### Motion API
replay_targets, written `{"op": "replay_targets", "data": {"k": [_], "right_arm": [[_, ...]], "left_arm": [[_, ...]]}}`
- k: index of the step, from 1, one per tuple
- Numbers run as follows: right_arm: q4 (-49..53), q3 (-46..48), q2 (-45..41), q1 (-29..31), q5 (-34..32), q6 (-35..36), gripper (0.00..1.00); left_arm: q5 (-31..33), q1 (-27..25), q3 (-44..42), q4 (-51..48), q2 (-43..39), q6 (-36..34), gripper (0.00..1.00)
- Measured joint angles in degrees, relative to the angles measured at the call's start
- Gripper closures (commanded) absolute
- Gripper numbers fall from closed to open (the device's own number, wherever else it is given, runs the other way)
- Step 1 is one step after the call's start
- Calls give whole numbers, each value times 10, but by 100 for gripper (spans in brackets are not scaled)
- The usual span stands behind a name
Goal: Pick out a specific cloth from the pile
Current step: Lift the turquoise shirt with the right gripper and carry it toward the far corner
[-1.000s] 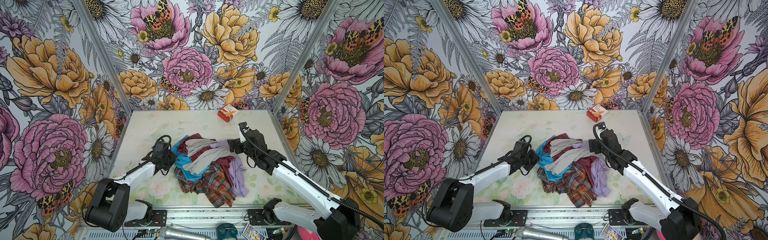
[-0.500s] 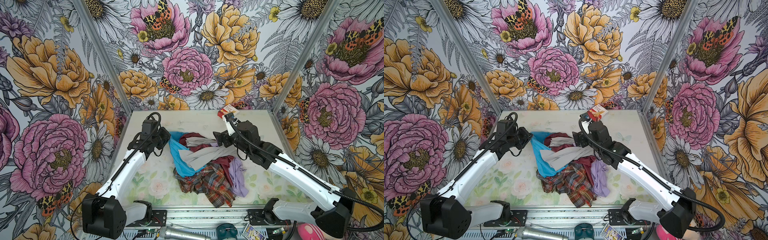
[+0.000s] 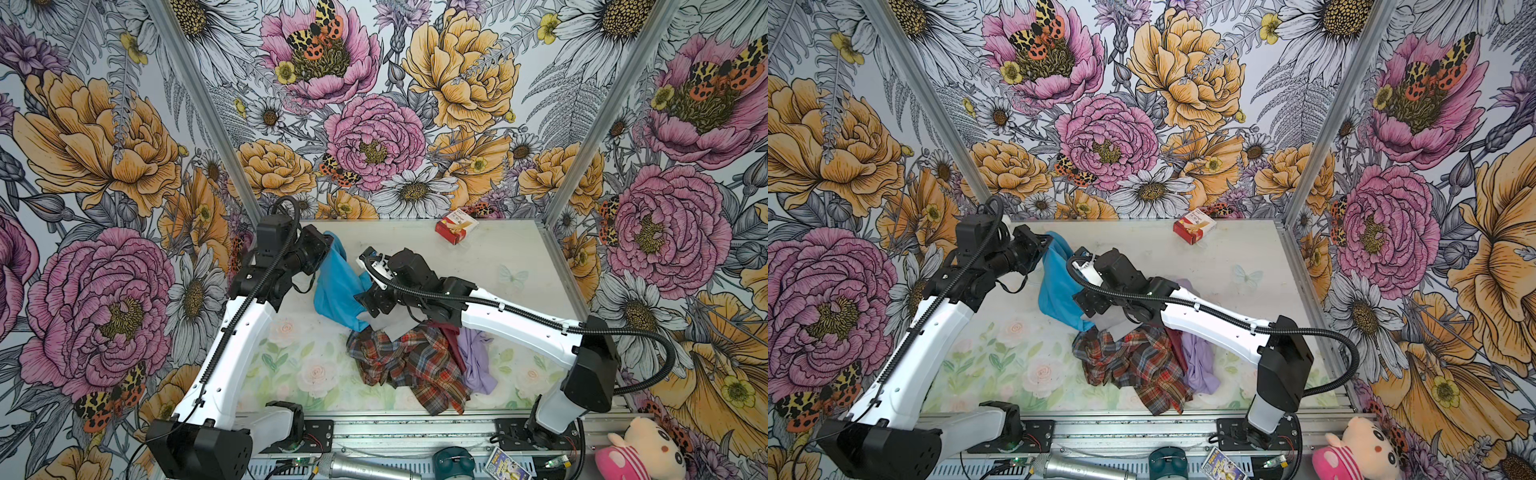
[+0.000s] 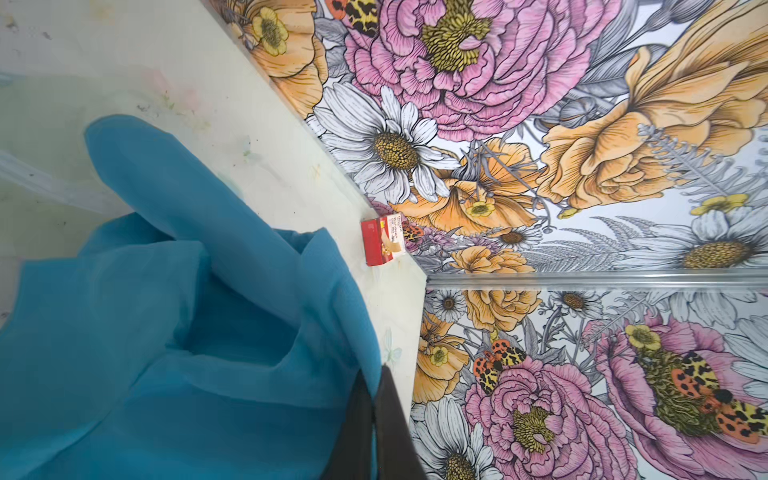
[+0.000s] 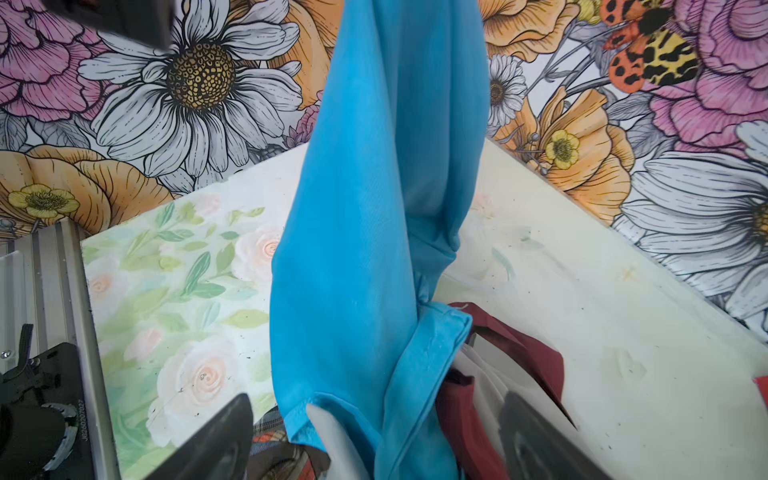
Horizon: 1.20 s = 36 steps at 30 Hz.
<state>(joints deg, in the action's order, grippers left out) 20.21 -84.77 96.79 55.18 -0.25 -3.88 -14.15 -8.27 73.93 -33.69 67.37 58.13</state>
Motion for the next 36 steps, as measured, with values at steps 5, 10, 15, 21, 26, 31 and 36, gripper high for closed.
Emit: {"op": "replay_targets", "data": {"k": [5, 10, 15, 21, 26, 31, 36], "right_arm": [[-29, -40, 60, 0, 14, -27, 10], [-78, -73, 115, 0, 14, -57, 12], [-137, -74, 152, -1, -1, -89, 100], [-179, -84, 151, -27, 9, -147, 100], [-177, -141, 149, -53, 21, -186, 100], [-180, -191, 136, -71, 30, -221, 100], [-184, -228, 131, -103, 35, -247, 100]], "left_arm": [[-1, 8, 8, -1, -5, 5, 100], [-2, 13, 15, -9, -5, 16, 100], [-6, 24, 25, -10, -9, 19, 100], [-26, 80, 18, -8, -20, 12, 100], [-40, 114, -23, -5, -26, -24, 100], [-46, 99, -57, -5, -19, -80, 71], [-45, 68, -68, -2, -16, -133, 39]]}}
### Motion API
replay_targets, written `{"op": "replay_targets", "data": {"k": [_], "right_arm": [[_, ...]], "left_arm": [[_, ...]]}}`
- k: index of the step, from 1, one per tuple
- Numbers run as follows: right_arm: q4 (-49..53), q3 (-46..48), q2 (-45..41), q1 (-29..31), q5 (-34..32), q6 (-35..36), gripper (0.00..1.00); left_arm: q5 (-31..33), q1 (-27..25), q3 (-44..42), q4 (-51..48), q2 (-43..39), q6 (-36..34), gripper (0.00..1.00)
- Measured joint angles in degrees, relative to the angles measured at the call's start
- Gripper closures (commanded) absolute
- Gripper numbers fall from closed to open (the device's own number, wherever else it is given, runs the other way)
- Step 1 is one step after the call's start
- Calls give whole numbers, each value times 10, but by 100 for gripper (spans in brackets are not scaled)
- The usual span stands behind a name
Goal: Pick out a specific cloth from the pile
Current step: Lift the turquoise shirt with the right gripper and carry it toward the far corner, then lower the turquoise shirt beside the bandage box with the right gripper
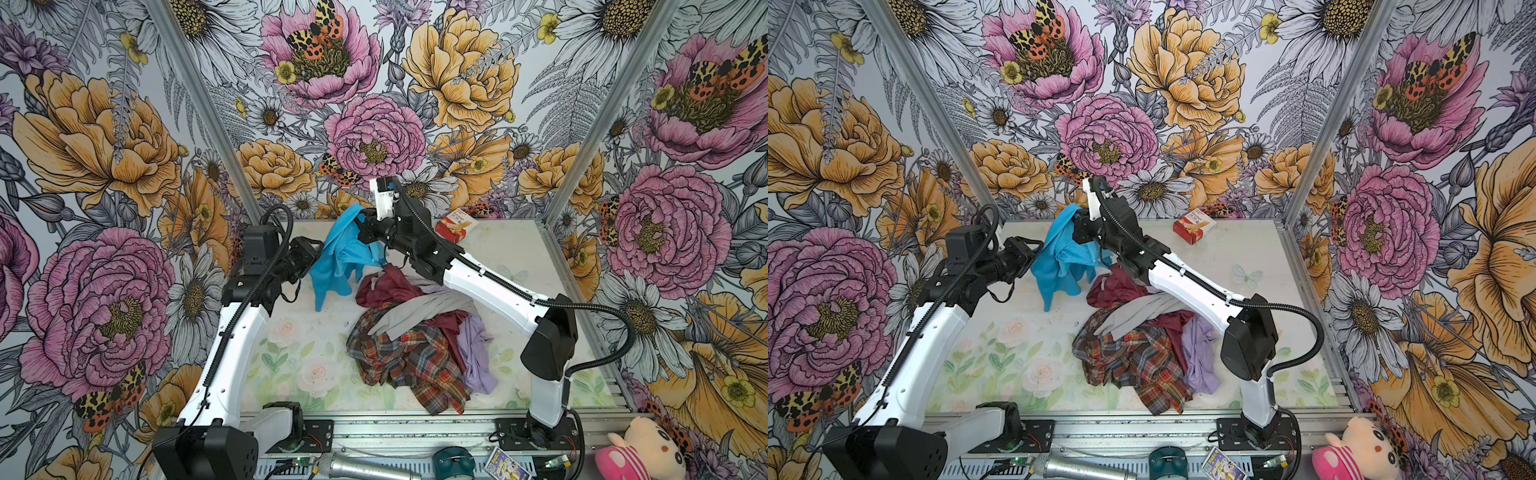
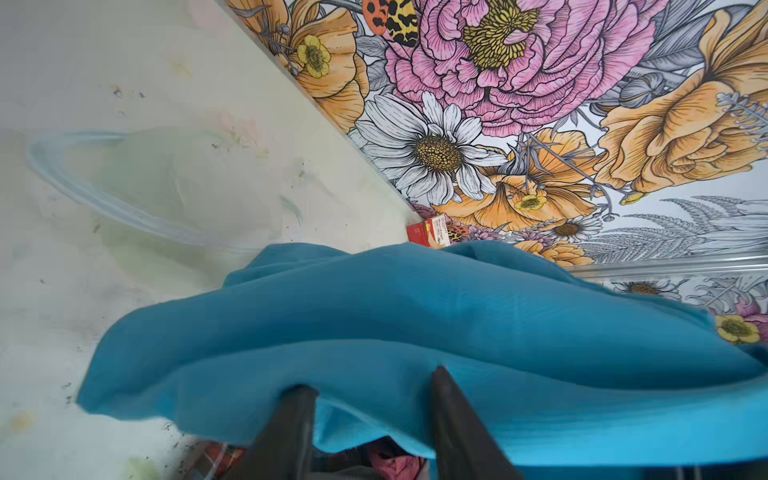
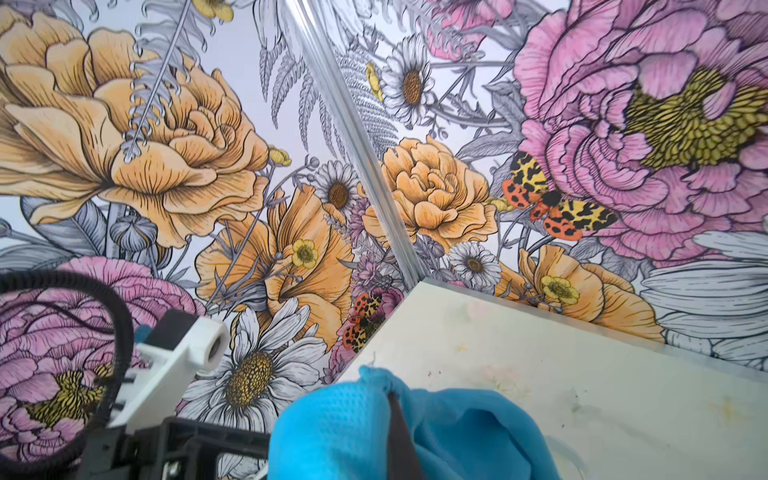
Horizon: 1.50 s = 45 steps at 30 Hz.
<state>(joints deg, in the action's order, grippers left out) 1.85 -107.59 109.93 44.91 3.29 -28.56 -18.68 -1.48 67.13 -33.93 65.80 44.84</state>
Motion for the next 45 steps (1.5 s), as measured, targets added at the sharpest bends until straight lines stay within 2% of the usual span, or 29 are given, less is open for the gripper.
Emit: {"op": "replay_targets", "data": {"k": [2, 5, 7, 16, 24, 29, 38, 45], "right_arm": [[-1, -7, -3, -24, 0, -10, 100], [-7, -17, -5, -51, 0, -21, 100], [-9, -25, -5, -70, -3, -28, 100], [14, -116, -18, -120, -11, -30, 100], [57, -122, -83, -208, -16, -19, 100], [76, -85, -131, -269, -21, -18, 100], [113, -26, -173, -333, -27, -2, 100], [134, 26, -174, -414, -38, -1, 100]], "left_arm": [[0, -14, -5, 5, 0, -17, 24], [2, -33, -10, 10, 1, -48, 15], [3, -43, -11, 12, 1, -65, 12], [21, -71, 2, 24, 21, -137, 7], [49, -116, 73, 20, 84, -201, 1], [63, -155, 106, 12, 116, -247, 1], [71, -219, 110, -4, 146, -342, 1], [62, -231, 99, -12, 148, -370, 1]]}}
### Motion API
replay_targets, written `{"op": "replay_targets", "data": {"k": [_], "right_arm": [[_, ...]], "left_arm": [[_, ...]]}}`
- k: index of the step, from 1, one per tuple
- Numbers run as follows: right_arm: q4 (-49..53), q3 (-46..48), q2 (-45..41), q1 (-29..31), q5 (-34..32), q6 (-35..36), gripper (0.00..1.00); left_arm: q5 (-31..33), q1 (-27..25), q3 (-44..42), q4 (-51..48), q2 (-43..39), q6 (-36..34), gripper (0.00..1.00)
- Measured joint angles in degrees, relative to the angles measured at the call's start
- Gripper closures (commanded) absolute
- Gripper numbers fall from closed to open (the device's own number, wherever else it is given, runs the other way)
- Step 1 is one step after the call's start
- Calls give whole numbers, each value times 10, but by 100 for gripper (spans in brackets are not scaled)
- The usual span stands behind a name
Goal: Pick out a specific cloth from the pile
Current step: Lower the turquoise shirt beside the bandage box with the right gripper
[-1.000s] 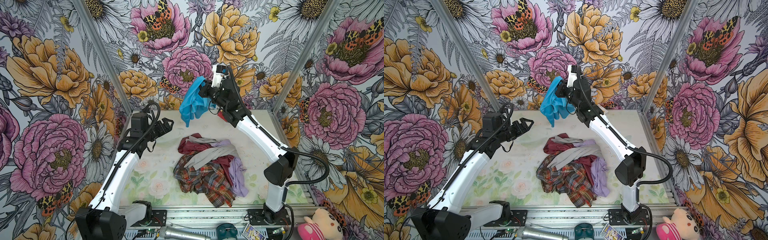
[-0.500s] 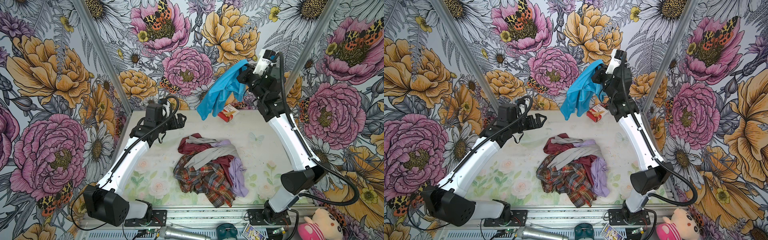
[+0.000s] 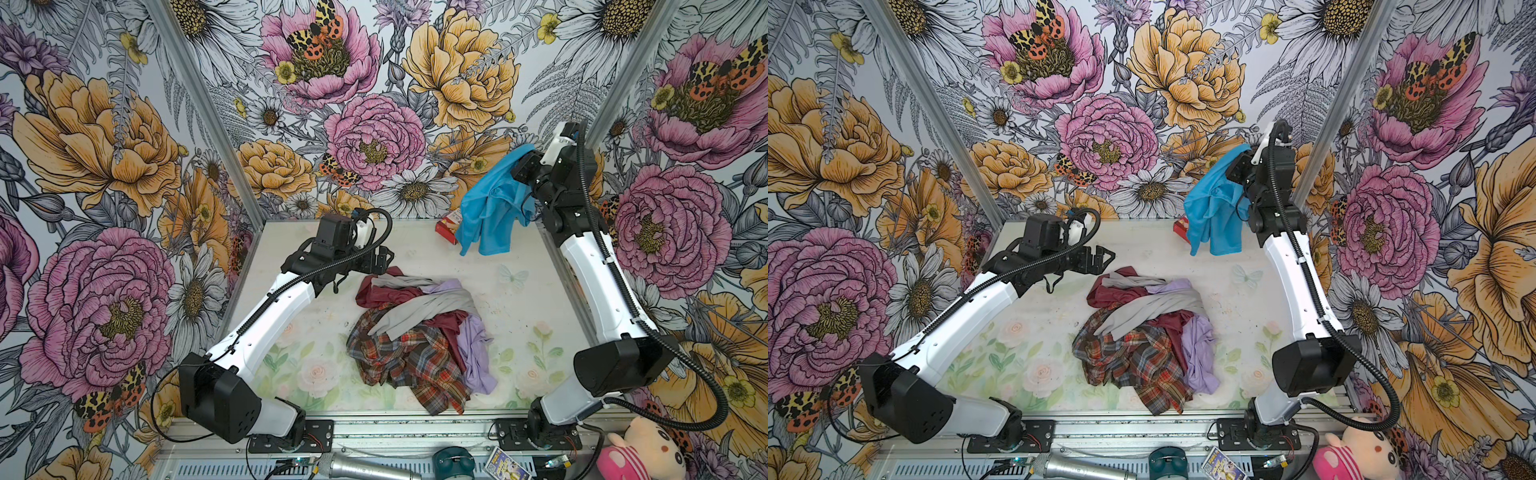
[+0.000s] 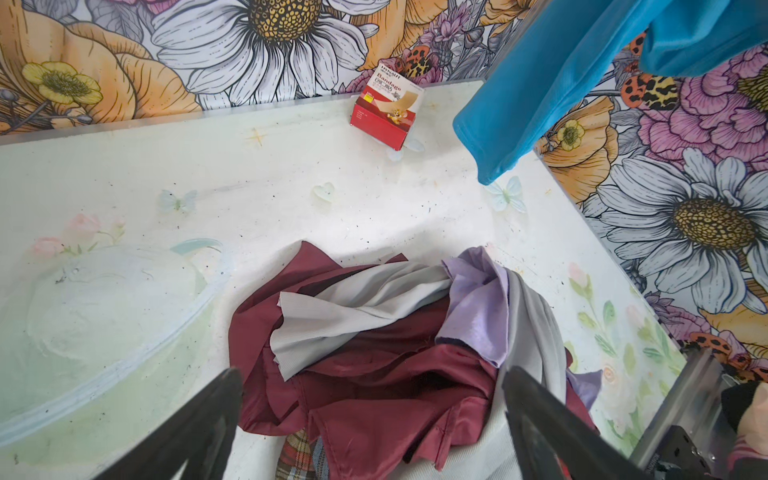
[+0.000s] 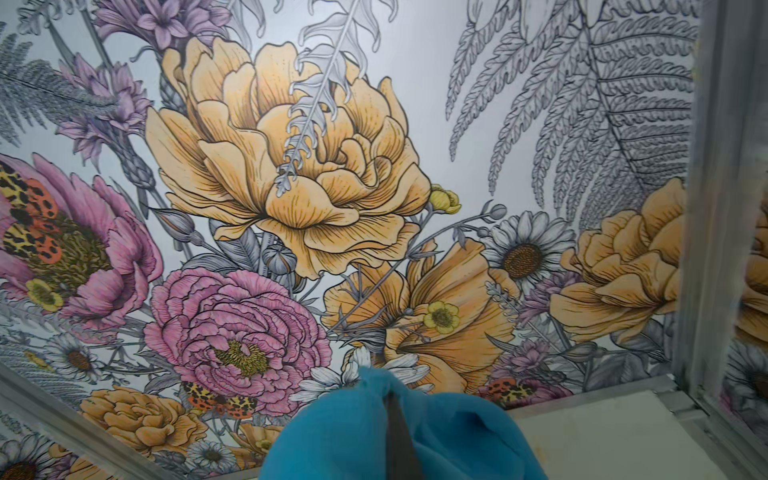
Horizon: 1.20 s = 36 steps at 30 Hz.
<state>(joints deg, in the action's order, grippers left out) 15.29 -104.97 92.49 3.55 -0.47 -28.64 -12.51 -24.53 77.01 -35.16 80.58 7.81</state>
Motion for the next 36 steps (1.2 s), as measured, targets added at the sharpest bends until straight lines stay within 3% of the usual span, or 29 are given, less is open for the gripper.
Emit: {"op": "replay_targets", "data": {"k": [7, 13, 27, 36], "right_arm": [[8, 56, 5, -63, -15, -5, 100], [8, 75, 31, -80, -24, -3, 100], [13, 80, 160, -147, -31, -3, 100], [14, 180, 136, -152, -88, -5, 100]], "left_arm": [[-5, 0, -18, -7, 0, -3, 1], [-5, -2, -18, -7, 0, -3, 1], [16, -31, -28, -7, -2, -8, 1], [37, -31, -28, -7, -2, -8, 1]]}}
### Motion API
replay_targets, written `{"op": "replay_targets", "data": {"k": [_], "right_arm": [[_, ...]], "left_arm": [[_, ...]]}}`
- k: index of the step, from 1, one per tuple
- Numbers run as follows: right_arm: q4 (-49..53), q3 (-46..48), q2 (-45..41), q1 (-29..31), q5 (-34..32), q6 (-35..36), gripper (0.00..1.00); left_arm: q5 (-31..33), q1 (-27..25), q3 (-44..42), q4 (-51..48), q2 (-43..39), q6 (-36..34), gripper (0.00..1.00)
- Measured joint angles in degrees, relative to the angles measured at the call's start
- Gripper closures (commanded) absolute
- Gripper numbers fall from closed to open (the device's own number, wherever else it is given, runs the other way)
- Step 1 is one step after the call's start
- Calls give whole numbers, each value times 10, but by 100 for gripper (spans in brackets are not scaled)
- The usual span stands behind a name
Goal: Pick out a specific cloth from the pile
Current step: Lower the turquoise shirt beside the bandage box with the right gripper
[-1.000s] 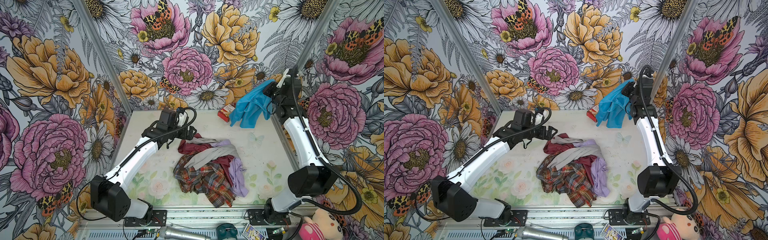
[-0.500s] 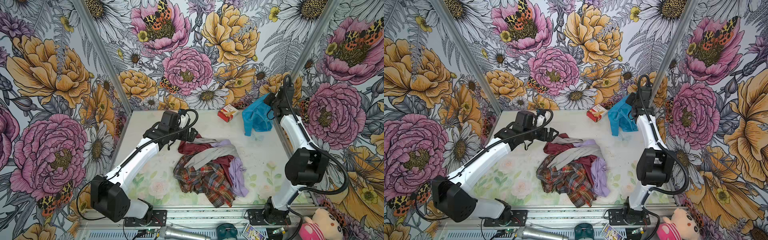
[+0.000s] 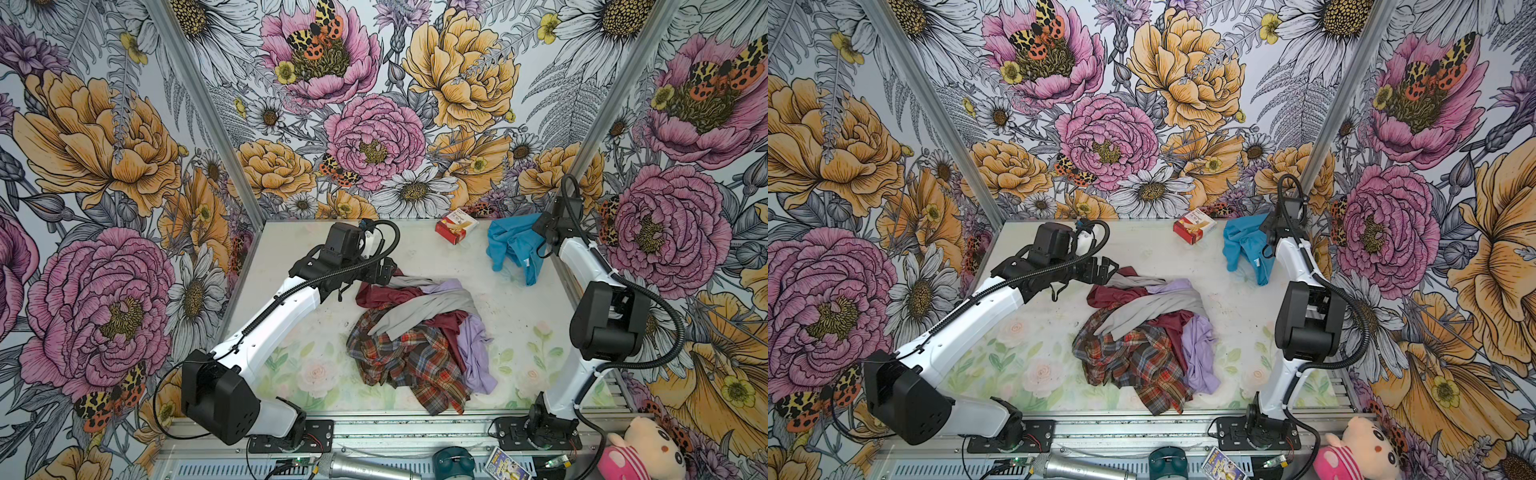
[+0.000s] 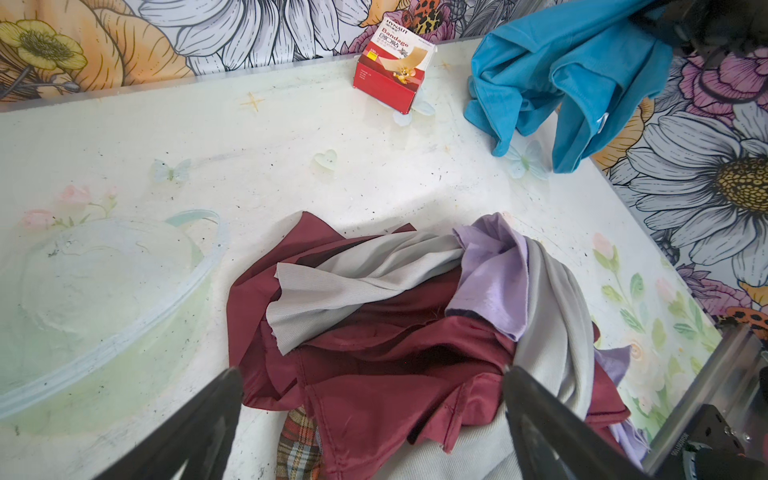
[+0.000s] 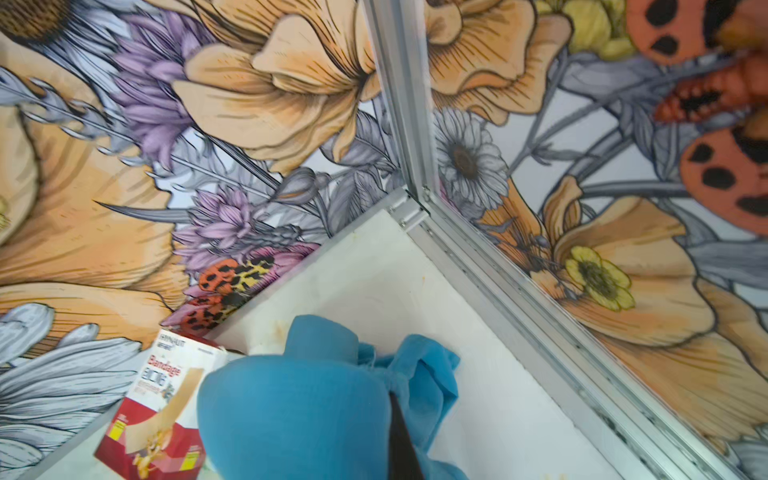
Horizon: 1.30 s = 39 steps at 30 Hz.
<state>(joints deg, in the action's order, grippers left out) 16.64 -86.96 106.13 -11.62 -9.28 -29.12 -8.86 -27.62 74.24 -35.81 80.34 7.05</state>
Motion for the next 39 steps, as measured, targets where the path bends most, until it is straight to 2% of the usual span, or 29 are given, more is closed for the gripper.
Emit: {"op": "replay_targets", "data": {"k": [4, 10, 24, 39], "right_arm": [[10, 49, -11, 0, -18, 1, 100], [19, 49, -5, -3, -20, 0, 100], [140, -158, 188, 13, -7, -8, 100], [241, -288, 313, 27, -8, 18, 100]], "left_arm": [[6, 0, 0, 0, -1, 0, 1], [8, 0, 0, 0, -1, 0, 1], [20, 1, -5, 0, 8, 0, 1], [18, 22, -5, 0, 32, 0, 1]]}}
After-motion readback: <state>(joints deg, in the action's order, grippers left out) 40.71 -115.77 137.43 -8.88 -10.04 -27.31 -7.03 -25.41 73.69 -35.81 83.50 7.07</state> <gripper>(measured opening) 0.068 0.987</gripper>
